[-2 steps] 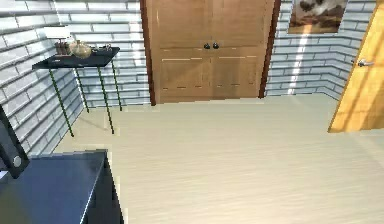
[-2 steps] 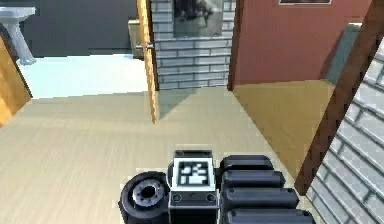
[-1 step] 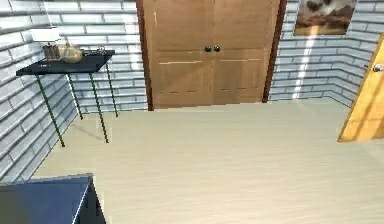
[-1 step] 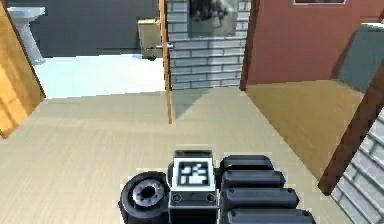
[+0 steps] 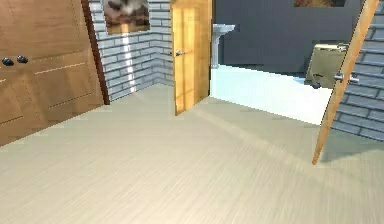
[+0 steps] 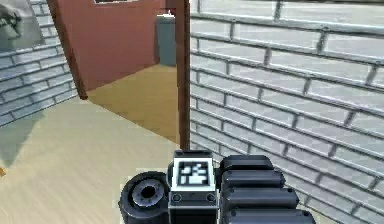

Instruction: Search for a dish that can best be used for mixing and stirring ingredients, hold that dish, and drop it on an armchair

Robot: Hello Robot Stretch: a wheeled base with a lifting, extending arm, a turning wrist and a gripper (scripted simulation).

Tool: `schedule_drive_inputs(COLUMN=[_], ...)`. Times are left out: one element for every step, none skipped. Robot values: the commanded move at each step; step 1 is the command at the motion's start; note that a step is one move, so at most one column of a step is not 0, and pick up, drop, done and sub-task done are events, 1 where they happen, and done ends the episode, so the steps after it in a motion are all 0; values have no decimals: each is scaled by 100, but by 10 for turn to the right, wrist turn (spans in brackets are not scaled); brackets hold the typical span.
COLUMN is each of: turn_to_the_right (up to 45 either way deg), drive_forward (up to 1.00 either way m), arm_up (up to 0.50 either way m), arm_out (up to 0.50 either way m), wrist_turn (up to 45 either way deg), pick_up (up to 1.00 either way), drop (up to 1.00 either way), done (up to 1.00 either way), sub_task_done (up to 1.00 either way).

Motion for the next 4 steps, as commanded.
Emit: schedule_drive_inputs(turn_to_the_right=[330, 0, -90, 0], drive_forward=[0, 5, 0, 100], arm_up=[0, 0, 0, 0], arm_out=[0, 0, 0, 0], wrist_turn=[0, 0, 0, 0], pick_up=[0, 0, 0, 0], drop=[0, 0, 0, 0], done=[0, 0, 0, 0], sub_task_done=[0, 0, 0, 0])
